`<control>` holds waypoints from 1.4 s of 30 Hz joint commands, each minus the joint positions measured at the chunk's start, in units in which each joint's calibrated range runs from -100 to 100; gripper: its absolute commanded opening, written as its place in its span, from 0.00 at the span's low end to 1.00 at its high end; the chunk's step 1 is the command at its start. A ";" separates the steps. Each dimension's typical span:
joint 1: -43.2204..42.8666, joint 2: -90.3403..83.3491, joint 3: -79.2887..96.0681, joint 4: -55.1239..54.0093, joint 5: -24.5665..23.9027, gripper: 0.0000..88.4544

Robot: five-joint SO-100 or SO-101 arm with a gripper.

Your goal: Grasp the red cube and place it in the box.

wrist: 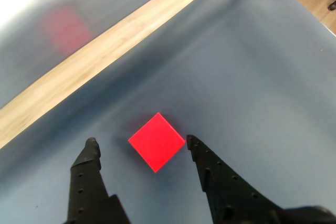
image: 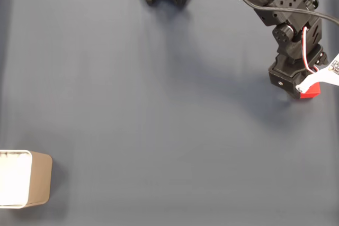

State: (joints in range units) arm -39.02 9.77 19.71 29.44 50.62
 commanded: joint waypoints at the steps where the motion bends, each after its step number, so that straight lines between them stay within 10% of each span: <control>1: -0.54 -0.50 -2.65 -1.16 -0.54 0.43; 42: -3.45 -4.40 -0.46 3.60 -1.37 0.43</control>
State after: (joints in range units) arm -41.62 9.77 19.17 32.38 49.21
